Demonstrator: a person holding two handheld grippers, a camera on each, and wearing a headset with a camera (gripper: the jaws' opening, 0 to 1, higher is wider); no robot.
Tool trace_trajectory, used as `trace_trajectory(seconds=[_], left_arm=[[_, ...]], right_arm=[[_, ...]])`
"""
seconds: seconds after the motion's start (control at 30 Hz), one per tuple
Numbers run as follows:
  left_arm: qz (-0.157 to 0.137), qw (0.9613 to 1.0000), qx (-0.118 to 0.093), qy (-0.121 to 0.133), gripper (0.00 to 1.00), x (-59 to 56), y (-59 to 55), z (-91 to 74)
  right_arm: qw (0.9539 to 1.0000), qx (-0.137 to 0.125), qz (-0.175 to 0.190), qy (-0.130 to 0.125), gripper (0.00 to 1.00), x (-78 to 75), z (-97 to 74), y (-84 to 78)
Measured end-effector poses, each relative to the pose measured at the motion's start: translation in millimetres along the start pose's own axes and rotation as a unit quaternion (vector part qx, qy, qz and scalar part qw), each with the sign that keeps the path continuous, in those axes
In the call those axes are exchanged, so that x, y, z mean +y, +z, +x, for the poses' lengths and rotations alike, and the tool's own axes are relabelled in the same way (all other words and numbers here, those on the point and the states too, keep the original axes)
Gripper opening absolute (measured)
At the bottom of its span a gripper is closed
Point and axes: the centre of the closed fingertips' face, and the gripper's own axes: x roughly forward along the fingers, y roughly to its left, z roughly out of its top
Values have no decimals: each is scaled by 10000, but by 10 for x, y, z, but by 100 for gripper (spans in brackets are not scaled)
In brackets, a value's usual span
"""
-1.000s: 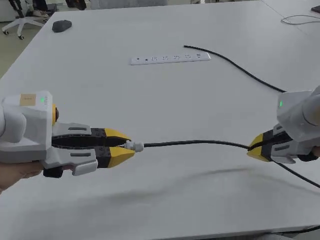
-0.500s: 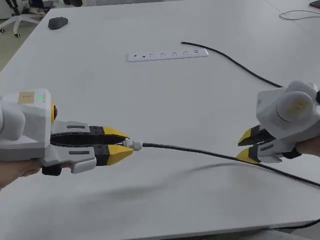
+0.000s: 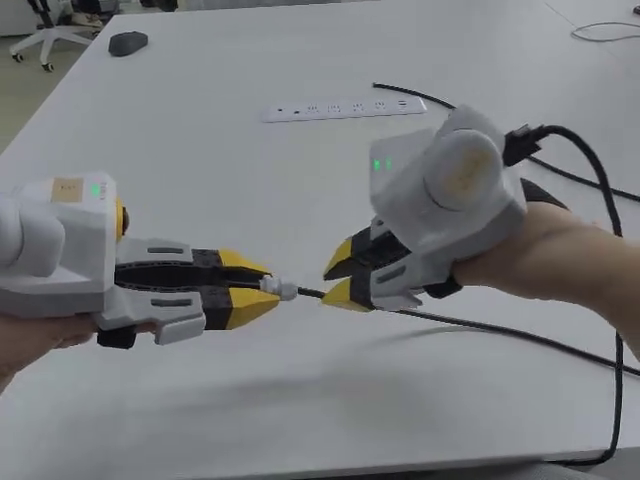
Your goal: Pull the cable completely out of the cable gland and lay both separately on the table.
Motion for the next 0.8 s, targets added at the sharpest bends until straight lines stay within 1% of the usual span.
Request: trace_trajectory(seconds=[0.07, 0.13, 0.23, 0.4, 0.5, 0.57, 0.6, 0.63, 0.67, 0.7, 0.73, 0.8], left_arm=[[5, 10000, -23, 7, 15, -5, 11, -11], [0, 10000, -33, 11, 15, -11, 18, -21], [-12, 10000, -32, 23, 15, -10, 7, -43], [-54, 9999, -73, 64, 15, 14, -14, -98], [-68, 9999, -86, 90, 15, 31, -34, -140], [-98, 9998, -119, 143, 15, 52, -42, -195], [-113, 9997, -139, 186, 15, 68, -50, -246], [-119, 9996, -145, 205, 15, 74, -63, -291], [-126, 9995, -151, 247, 15, 86, -77, -338], [-151, 9993, -166, 306, 15, 104, -102, -419], [-193, 9989, -192, 380, 15, 123, -130, -503], [-228, 9983, -221, 488, 15, 148, -169, -613]], right_arm=[[10000, 14, -59, 62, 5, 13, 56, 21], [9999, 0, -96, 136, 0, 31, 92, 44], [9996, 66, -188, 195, 0, 51, 105, 39], [9992, 148, -321, 183, 0, 39, 112, 18], [9992, 155, -301, 210, 0, 44, 116, 15], [9991, 216, -317, 176, 0, 29, 120, -9], [9988, 294, -346, 173, 0, 20, 122, -46], [9987, 318, -363, 171, 0, 14, 121, -64], [9988, 313, -342, 173, 0, 3, 118, -75], [9991, 287, -222, 239, 0, 12, 117, -88], [9992, 262, -192, 252, 0, 10, 118, -89], [9992, 284, -162, 244, 0, 1, 131, -87]])
